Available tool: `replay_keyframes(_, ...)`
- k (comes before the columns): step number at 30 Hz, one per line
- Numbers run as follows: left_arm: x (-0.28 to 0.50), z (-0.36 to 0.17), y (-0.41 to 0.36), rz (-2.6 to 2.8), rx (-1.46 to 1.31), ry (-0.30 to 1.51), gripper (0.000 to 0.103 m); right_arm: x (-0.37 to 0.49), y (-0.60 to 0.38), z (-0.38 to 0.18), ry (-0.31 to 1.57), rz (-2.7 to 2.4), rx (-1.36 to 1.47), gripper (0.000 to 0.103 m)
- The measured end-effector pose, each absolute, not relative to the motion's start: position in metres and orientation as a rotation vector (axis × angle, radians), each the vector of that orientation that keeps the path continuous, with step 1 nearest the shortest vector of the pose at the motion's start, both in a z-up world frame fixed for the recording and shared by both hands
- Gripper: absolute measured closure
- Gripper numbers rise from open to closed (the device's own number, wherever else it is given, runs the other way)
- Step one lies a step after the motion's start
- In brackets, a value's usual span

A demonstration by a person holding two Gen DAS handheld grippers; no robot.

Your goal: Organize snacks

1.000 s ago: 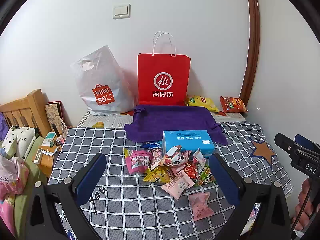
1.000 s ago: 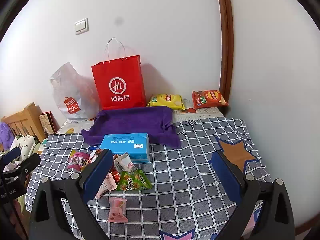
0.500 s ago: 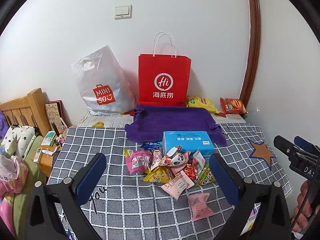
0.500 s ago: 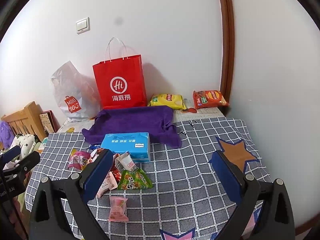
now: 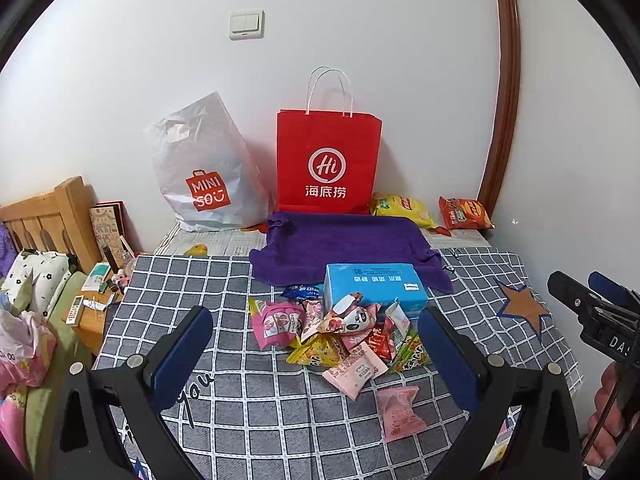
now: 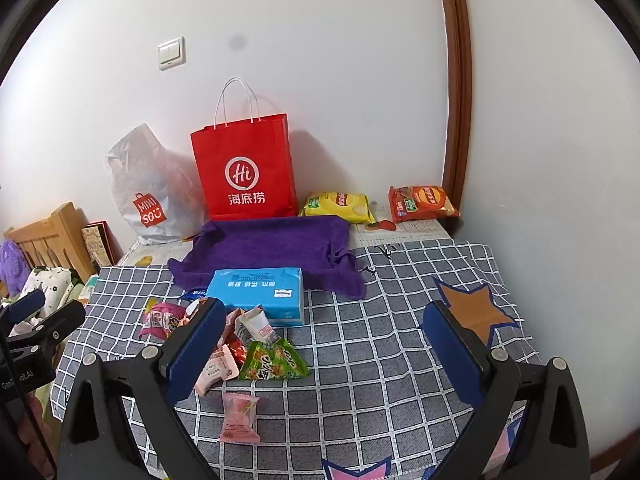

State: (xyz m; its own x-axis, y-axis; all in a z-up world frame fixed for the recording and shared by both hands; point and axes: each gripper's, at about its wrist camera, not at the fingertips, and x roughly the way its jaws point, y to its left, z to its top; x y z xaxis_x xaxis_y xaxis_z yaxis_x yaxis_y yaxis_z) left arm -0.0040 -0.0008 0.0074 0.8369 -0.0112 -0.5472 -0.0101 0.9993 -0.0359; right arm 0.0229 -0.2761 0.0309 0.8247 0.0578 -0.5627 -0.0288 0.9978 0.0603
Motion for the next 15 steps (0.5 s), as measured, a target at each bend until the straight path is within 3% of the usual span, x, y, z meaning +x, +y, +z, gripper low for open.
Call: replay_keyframes(15,-0.0041,0.0115,0.001,0.004,-0.047,0.574,0.0,0.0192,-0.2739,0.0309,0.589,0.047,0.043,0.005)
